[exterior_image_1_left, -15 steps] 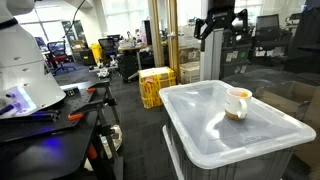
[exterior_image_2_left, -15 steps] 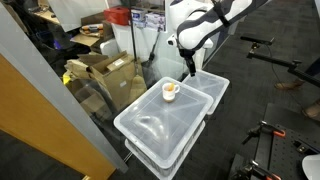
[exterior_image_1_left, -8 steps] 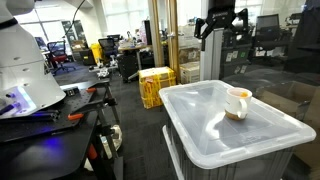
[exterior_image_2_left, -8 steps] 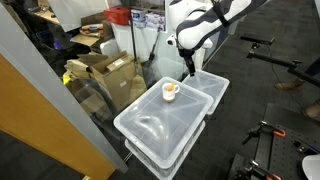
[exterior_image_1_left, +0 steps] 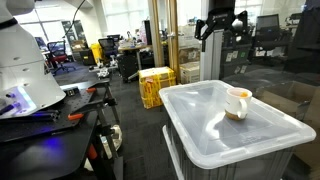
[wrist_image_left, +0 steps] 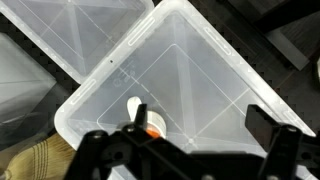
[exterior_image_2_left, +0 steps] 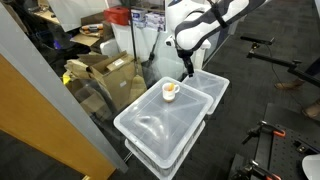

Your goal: Remove the orange marker from the white mug

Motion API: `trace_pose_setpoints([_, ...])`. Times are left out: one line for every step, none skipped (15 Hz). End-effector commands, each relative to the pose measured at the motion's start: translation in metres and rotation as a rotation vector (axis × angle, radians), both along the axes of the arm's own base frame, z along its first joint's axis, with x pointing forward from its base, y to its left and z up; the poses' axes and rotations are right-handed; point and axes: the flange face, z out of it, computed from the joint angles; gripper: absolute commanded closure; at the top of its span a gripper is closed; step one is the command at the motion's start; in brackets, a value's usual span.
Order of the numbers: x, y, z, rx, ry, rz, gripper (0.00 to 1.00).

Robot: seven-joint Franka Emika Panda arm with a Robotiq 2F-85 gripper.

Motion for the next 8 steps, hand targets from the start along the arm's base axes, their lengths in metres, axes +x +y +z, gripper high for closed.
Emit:
trace_pose_setpoints([0.017,-0.006,-0.006,-0.003,-0.004,0.003,0.05])
trace_pose_setpoints([0.022,-0.008,-0.010,0.001,0.001,0.004,0.05])
trace_pose_setpoints([0.026,-0.009,-0.013,0.007,0.005,0.008,0.08])
trace_pose_setpoints([0.031,-0.011,-0.018,0.007,0.007,0.006,0.07])
trace_pose_setpoints([0.035,-0.011,-0.023,0.005,0.006,0.007,0.09])
trace_pose_setpoints([0.039,-0.012,-0.027,0.007,0.011,0.011,0.08])
trace_pose_setpoints([0.044,-0.012,-0.032,0.005,0.012,0.013,0.10])
trace_pose_setpoints([0.048,-0.013,-0.037,0.003,0.011,0.013,0.11])
